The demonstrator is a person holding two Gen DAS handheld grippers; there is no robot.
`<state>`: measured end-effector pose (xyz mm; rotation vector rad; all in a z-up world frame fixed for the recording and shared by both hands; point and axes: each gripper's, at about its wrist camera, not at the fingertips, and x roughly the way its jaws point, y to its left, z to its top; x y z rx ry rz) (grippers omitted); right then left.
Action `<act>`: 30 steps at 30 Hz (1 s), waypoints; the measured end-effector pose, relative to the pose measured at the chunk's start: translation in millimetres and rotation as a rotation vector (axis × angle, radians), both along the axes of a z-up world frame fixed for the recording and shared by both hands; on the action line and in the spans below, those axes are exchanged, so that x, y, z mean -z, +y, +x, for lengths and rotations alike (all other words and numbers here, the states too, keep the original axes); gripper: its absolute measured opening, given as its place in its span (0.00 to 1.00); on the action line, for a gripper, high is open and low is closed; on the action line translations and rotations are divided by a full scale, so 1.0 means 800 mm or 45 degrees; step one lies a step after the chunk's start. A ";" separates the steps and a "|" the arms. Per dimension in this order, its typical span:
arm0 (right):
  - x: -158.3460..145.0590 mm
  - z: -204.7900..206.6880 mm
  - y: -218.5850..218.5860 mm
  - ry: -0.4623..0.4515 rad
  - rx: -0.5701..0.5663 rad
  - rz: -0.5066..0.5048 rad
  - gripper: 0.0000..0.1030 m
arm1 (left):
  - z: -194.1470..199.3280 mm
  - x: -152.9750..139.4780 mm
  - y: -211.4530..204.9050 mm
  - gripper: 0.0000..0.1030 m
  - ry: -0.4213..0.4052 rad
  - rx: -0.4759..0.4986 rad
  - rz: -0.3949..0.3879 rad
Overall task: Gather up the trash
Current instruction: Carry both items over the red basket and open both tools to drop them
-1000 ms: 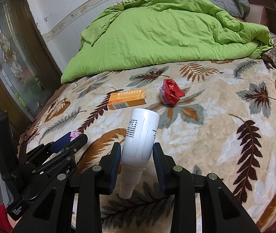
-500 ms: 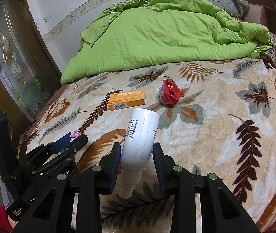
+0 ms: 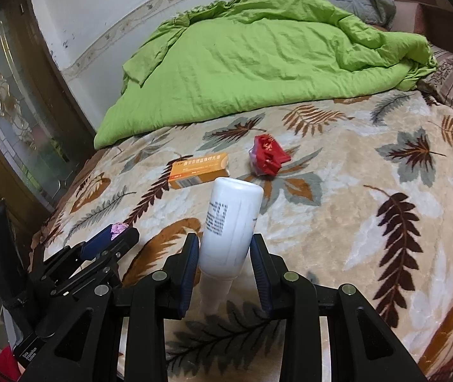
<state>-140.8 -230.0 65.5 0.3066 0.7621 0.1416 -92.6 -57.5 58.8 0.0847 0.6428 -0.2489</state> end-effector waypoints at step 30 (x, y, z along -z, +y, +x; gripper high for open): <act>-0.049 -0.258 -0.254 0.050 0.604 0.056 0.34 | -0.132 -0.063 -0.216 0.29 0.155 0.771 -0.243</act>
